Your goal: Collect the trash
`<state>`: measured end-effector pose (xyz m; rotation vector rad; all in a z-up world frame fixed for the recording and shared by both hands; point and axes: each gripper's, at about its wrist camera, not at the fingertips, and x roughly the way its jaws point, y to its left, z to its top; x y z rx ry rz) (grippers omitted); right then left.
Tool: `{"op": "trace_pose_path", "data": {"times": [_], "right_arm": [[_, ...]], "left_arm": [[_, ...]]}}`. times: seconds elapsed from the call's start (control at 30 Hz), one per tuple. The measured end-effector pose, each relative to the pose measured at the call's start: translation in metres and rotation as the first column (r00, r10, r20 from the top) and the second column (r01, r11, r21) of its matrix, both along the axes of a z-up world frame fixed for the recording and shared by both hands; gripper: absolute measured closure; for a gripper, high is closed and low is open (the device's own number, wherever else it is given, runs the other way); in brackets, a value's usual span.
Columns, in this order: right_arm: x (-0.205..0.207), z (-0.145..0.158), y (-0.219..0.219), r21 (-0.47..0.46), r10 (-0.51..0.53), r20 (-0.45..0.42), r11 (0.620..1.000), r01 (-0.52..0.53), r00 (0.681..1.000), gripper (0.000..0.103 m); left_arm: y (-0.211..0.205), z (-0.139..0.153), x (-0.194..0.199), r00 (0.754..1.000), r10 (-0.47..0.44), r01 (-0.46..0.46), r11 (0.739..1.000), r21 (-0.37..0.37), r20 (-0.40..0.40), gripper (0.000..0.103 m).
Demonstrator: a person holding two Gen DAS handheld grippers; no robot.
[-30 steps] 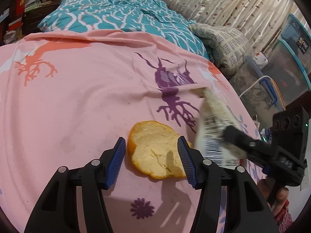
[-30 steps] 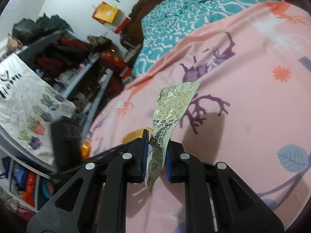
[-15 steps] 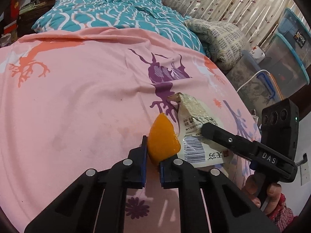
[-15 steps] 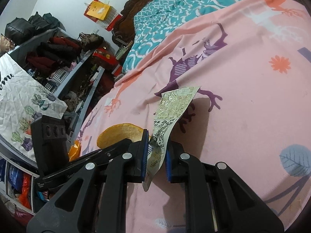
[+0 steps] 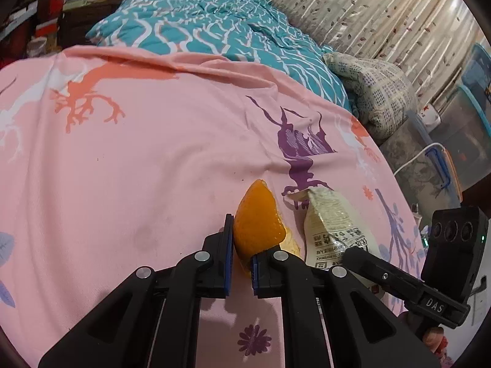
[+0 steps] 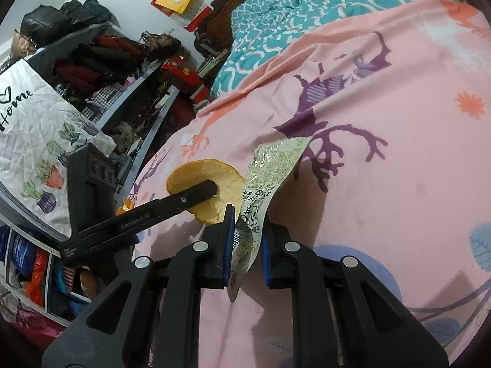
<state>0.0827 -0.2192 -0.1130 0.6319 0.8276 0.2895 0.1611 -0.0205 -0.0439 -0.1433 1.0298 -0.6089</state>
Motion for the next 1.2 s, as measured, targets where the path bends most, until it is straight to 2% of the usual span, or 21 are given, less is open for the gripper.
{"op": "trace_pose_path", "data": {"times": [0.23,0.3,0.37,0.4,0.5,0.57,0.63,0.77,0.8,0.9,1.07,1.2], "right_arm": [[-0.005,-0.016,-0.023,0.115,-0.066,-0.055,0.991,0.072,0.996,0.077],[-0.009,-0.017,-0.028,0.136,-0.077,-0.053,0.987,0.084,0.996,0.074],[-0.015,-0.017,-0.034,0.156,-0.086,-0.038,0.984,0.091,0.996,0.071],[-0.019,-0.017,-0.037,0.161,-0.093,-0.034,0.982,0.097,0.995,0.070],[-0.024,-0.017,-0.042,0.182,-0.101,-0.030,0.978,0.105,0.994,0.070],[-0.024,-0.017,-0.043,0.186,-0.101,-0.030,0.977,0.104,0.994,0.070],[-0.023,-0.018,-0.042,0.173,-0.084,-0.030,0.981,0.088,0.996,0.070],[-0.018,-0.017,-0.035,0.131,-0.051,-0.042,0.990,0.056,0.998,0.072],[-0.017,-0.017,-0.033,0.120,-0.048,-0.046,0.991,0.053,0.998,0.085],[-0.016,-0.014,-0.029,0.084,-0.037,-0.045,0.996,0.040,0.998,0.093],[-0.024,-0.012,-0.036,0.120,-0.057,-0.022,0.991,0.060,0.998,0.096],[-0.031,-0.010,-0.049,0.140,-0.089,-0.012,0.986,0.090,0.996,0.096]], "left_arm": [[-0.005,-0.003,-0.001,1.000,-0.007,0.007,1.000,0.027,-0.002,0.093],[-0.006,-0.003,-0.002,1.000,-0.009,0.009,0.999,0.036,0.003,0.087],[-0.008,-0.002,-0.004,1.000,-0.014,0.014,0.999,0.036,0.010,0.073],[-0.009,-0.001,-0.005,1.000,-0.015,0.014,0.999,0.042,0.021,0.072],[-0.013,0.000,-0.007,0.999,-0.022,0.019,0.998,0.063,0.036,0.073],[-0.016,0.000,-0.009,0.998,-0.029,0.025,0.997,0.076,0.048,0.083],[-0.018,-0.001,-0.010,0.998,-0.034,0.029,0.996,0.087,0.048,0.089],[-0.019,0.001,-0.012,0.998,-0.031,0.025,0.995,0.093,0.062,0.092],[-0.020,0.002,-0.012,0.997,-0.032,0.025,0.995,0.095,0.068,0.093],[-0.021,0.005,-0.014,0.996,-0.037,0.029,0.996,0.090,0.085,0.094],[-0.025,0.004,-0.014,0.998,-0.041,0.038,0.997,0.067,0.045,0.094],[-0.042,0.011,-0.018,0.996,-0.072,0.067,0.994,0.085,0.062,0.094]]}}
